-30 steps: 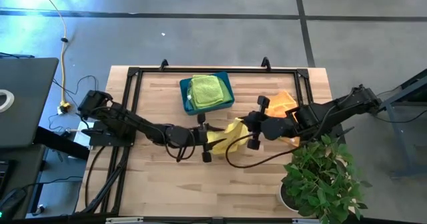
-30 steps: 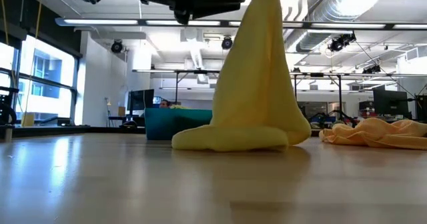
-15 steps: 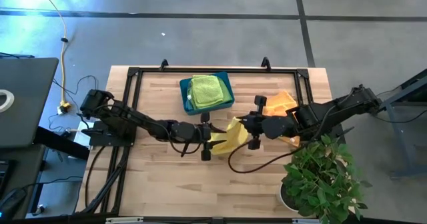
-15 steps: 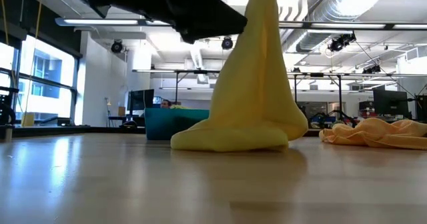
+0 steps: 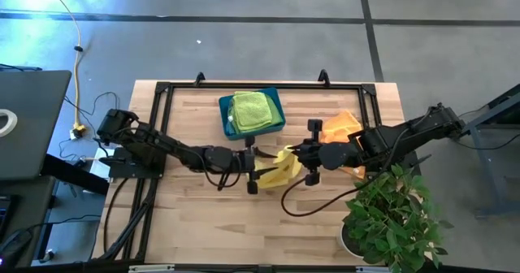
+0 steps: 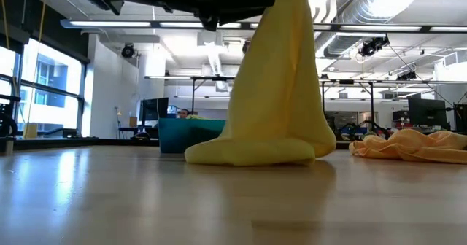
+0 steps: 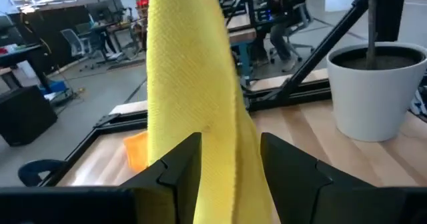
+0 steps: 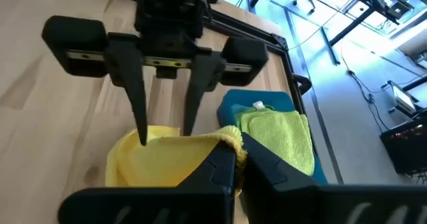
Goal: Fold microfiber towels
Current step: Fold the yellow microfiber cloth
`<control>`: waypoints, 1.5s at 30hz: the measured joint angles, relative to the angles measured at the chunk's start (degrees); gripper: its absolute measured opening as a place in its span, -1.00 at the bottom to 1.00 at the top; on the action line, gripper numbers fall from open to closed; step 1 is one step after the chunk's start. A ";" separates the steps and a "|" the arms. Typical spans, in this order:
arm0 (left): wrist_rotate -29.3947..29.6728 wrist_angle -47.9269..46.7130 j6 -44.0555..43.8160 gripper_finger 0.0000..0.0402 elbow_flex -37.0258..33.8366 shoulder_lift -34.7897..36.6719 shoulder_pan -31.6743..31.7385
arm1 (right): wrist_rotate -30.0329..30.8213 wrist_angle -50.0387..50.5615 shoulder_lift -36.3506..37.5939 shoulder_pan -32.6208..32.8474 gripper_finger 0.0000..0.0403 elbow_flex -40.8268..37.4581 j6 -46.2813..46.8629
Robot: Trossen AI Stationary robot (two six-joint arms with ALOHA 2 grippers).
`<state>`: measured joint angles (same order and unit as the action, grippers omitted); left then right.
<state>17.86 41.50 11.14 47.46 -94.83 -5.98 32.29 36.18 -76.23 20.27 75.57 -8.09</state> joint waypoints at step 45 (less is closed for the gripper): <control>-5.71 -52.86 -24.48 -0.99 1.73 1.88 -2.10 | 4.14 7.45 0.02 0.02 -0.99 0.00 10.44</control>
<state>12.16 -11.36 -13.34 49.19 -92.95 -8.08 36.44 43.63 -76.20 20.29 75.57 2.35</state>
